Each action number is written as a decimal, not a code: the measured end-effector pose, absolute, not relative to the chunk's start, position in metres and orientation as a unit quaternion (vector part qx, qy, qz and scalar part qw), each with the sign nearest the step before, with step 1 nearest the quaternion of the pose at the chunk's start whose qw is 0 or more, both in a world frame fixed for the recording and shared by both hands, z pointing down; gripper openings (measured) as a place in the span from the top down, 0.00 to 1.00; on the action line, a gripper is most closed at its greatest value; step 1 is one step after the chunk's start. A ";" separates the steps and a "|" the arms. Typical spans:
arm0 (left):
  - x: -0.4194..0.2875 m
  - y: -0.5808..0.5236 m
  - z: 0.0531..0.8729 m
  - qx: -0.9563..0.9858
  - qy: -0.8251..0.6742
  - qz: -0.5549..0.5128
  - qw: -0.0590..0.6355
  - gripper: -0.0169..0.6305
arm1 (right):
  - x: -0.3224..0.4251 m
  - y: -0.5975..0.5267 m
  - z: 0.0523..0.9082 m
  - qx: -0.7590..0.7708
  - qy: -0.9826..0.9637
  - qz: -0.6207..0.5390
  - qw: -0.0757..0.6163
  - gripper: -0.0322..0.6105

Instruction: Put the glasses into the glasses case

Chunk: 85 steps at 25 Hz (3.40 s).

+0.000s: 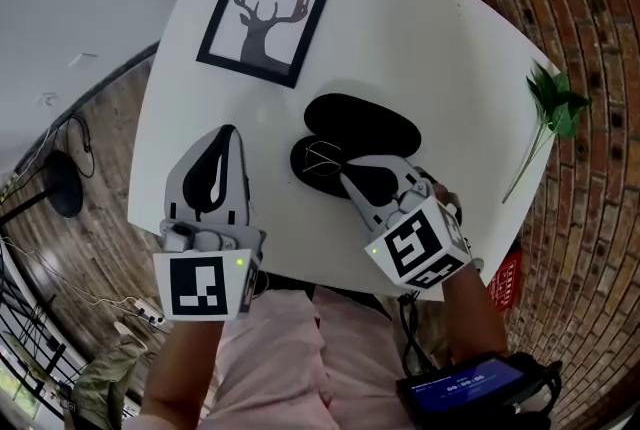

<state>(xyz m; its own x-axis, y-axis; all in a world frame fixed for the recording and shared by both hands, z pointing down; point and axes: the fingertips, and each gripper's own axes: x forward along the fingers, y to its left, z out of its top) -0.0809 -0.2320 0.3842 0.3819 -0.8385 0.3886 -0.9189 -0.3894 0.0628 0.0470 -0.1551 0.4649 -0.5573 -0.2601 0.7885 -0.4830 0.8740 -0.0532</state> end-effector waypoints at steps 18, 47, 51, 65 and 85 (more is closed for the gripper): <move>-0.085 -0.232 0.390 0.817 -0.537 0.149 0.145 0.97 | 0.043 -0.149 0.473 0.175 -0.870 0.134 0.442 0.92; -0.085 -0.230 0.388 0.820 -0.533 0.153 0.144 0.97 | 0.050 -0.157 0.468 0.211 -0.861 0.105 0.450 0.87; -0.084 -0.232 0.389 0.820 -0.533 0.153 0.145 0.97 | 0.050 -0.158 0.468 0.214 -0.859 0.101 0.454 0.87; -0.083 -0.232 0.388 0.824 -0.527 0.149 0.145 0.97 | 0.055 -0.160 0.447 0.242 -0.870 0.114 0.413 0.76; -0.074 -0.223 0.382 0.830 -0.518 0.163 0.129 0.97 | 0.064 -0.148 0.469 0.295 -0.853 0.064 0.426 0.69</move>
<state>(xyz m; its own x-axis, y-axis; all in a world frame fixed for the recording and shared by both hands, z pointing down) -0.0736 -0.2233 0.3821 0.4107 -0.8173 0.4041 -0.9013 -0.4308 0.0447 0.0638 -0.1482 0.4693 -0.4634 -0.4487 0.7641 -0.5578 0.8177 0.1419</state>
